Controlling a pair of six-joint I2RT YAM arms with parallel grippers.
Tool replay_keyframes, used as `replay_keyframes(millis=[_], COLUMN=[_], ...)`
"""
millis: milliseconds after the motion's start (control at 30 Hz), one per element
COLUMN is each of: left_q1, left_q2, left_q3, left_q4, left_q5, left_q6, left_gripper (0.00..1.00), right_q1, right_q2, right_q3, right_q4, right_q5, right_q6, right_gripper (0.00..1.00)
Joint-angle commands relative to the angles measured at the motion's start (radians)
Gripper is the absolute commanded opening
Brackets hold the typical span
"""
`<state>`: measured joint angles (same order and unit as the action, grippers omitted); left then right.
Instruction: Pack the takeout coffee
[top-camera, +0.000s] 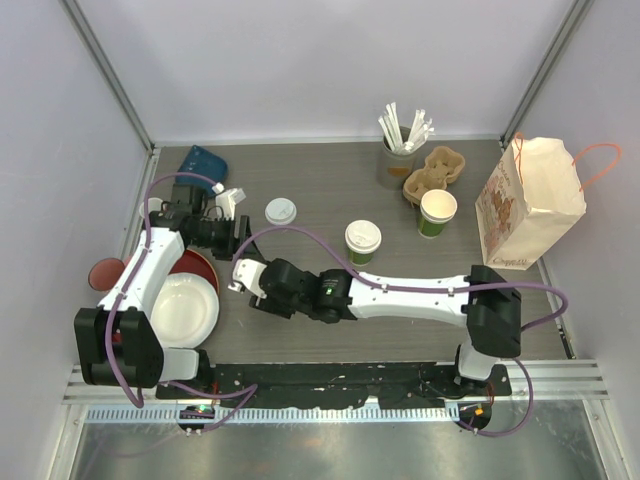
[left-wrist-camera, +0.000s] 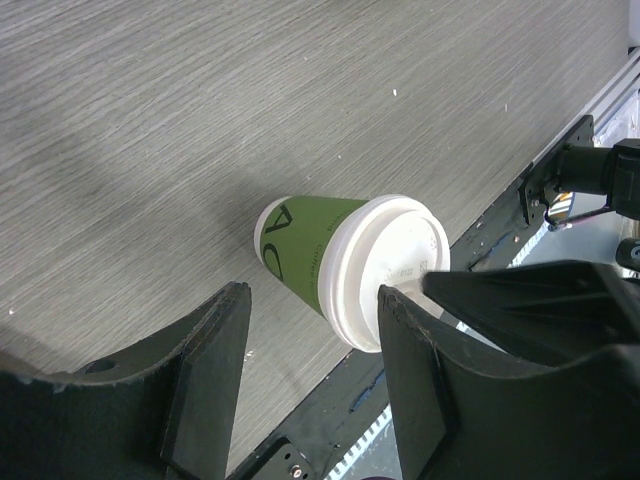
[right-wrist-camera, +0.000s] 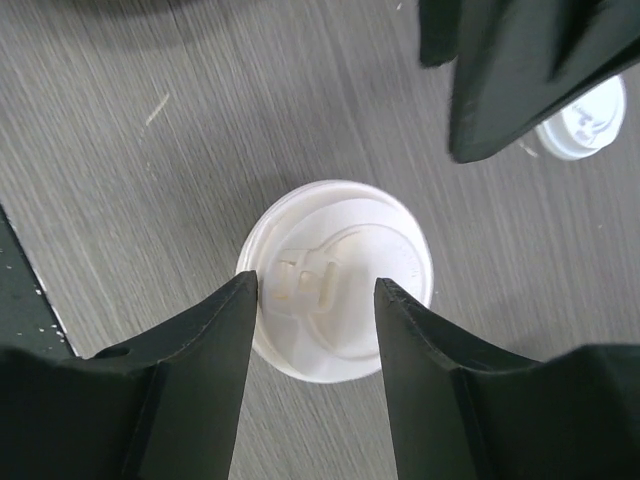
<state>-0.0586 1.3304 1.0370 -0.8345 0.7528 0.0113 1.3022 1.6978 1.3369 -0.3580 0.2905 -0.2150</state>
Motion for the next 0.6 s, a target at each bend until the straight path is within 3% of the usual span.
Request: replay_keyframes(millis=[0, 233, 567], left_q1=[0.002, 0.002, 0.002], left_q2=[0.000, 0.000, 0.000], left_q3=[0.000, -0.002, 0.008], left_q4=[0.020, 0.023, 0.015], left_q5=[0.022, 0.028, 0.040], left_q6=[0.004, 0.006, 0.006], left_gripper=[0.57, 0.58, 0.57], right_q1=[-0.017, -0.024, -0.055], right_q2=[0.048, 0.002, -0.010], right_q3=[-0.054, -0.045, 0.113], right_q4=[0.028, 0.025, -0.032], right_q5=[-0.001, -0.024, -0.070], right_q6=[0.005, 0.032, 0.023], right_gripper=[0.55, 0.53, 0.62])
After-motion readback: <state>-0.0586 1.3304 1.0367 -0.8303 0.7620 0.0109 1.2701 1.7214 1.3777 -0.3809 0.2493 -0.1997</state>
